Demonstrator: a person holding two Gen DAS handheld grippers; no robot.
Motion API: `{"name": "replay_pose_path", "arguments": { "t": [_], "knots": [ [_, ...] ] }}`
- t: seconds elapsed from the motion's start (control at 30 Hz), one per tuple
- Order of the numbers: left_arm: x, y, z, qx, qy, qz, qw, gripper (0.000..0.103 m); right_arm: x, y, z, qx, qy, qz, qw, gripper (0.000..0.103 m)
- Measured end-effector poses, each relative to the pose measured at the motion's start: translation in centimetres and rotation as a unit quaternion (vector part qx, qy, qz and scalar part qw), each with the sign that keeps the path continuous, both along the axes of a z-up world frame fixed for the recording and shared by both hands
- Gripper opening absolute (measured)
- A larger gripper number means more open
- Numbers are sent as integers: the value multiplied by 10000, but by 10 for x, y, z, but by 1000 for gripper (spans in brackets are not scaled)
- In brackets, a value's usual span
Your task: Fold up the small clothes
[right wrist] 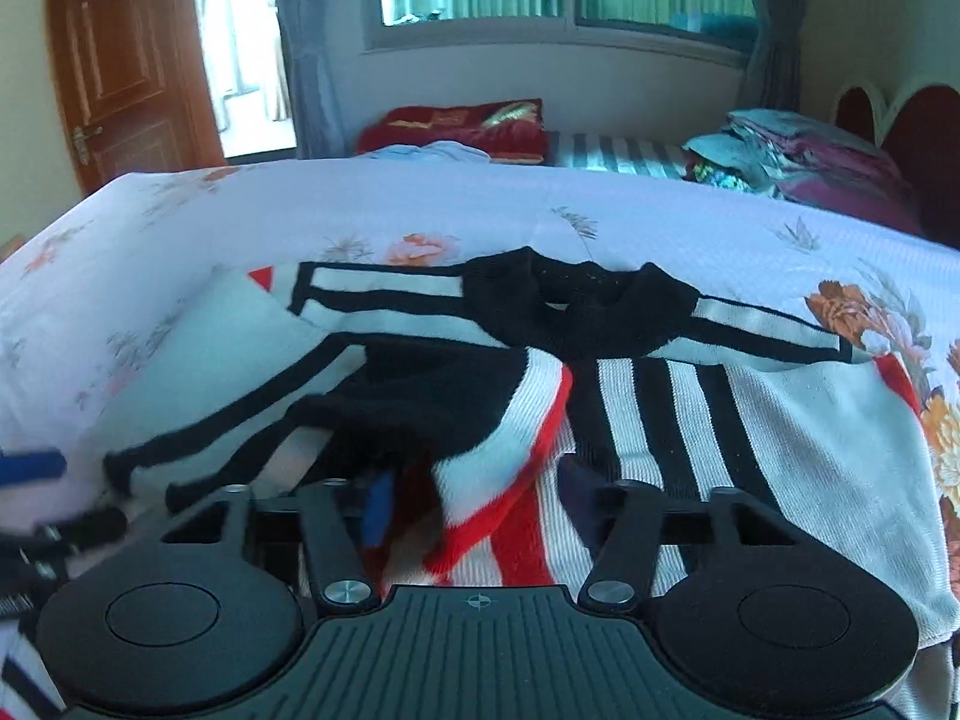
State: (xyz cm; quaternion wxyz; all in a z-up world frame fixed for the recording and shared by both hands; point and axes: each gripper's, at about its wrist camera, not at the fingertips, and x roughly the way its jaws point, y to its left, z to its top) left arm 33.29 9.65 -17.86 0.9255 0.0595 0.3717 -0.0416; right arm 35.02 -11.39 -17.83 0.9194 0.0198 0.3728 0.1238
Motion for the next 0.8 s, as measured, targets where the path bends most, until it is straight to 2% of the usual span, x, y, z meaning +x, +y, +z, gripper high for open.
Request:
{"name": "replay_pose_path", "arguments": {
  "t": [0.03, 0.07, 0.1, 0.13, 0.23, 0.3, 0.4, 0.47, 0.57, 0.6, 0.63, 0.67, 0.7, 0.73, 0.8],
  "knots": [
    [4, -2, -2, 17, -38, -4, 10000, 62, 3, -2, 1, 54, 16, -44, 10000, 40],
    [8, -4, -5, 45, -87, 8, 10000, 55, 4, -5, 4, 137, 12, -62, 9999, 30],
    [11, -5, -7, 79, -140, 33, 9999, 50, 6, -9, 8, 213, 1, -100, 9997, 9],
    [16, -4, -8, 61, -201, 71, 9998, 37, 6, -14, 13, 283, -27, -175, 9994, 6],
    [20, 3, -8, -133, -280, 193, 9993, 25, 2, -42, 30, 625, -216, -534, 9964, 5],
    [17, 2, -7, -146, -350, 130, 9992, 23, 0, -63, 31, 592, -255, -834, 9944, 5],
    [16, 4, -12, -226, -292, 164, 9992, 22, 2, -86, 9, 724, 279, -1063, 9913, 5],
    [20, 11, -13, -494, -182, 268, 9983, 22, -1, -90, -4, 786, 538, -993, 9905, 6],
    [21, 13, -9, -592, -87, 241, 9979, 22, -6, -96, -6, 966, 574, -981, 9888, 6],
    [22, 13, -8, -553, -51, 192, 9983, 22, -6, -98, -5, 1001, 566, -1011, 9882, 12],
    [22, 13, -7, -545, -8, 154, 9984, 22, -6, -101, -4, 994, 548, -1064, 9878, 26],
    [22, 14, -5, -565, 13, 152, 9983, 24, -6, -103, -1, 950, 507, -1138, 9877, 34],
    [22, 15, -4, -584, 35, 159, 9982, 24, -7, -107, -1, 934, 470, -1191, 9874, 49],
    [21, 16, -2, -596, 59, 146, 9981, 25, -9, -112, -1, 961, 458, -1233, 9867, 53],
    [18, 18, 1, -596, 98, 134, 9981, 28, -12, -120, 0, 1079, 504, -1288, 9845, 53]
  ]
}}
